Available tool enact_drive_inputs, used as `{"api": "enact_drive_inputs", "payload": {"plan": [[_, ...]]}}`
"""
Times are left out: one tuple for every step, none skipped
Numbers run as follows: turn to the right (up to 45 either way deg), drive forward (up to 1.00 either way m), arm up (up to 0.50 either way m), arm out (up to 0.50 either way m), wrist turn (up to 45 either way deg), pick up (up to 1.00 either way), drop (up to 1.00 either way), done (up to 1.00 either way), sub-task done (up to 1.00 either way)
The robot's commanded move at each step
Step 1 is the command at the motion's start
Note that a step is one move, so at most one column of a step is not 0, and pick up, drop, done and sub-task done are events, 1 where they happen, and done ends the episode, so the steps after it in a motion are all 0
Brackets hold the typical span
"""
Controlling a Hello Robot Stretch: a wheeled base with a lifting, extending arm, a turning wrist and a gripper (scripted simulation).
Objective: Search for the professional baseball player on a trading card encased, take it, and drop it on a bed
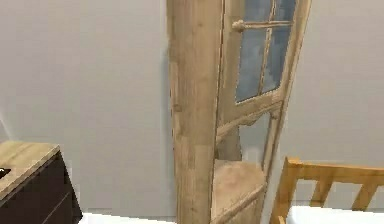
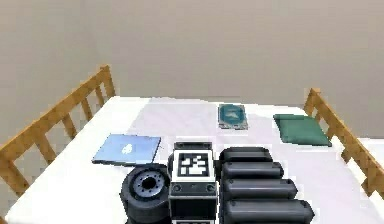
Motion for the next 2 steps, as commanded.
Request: {"api": "enact_drive_inputs", "payload": {"plan": [[45.0, 0.0, 0.0, 0.0, 0.0, 0.0, 0.0, 0.0, 0.0], [45.0, 0.0, 0.0, 0.0, 0.0, 0.0, 0.0, 0.0, 0.0]]}}
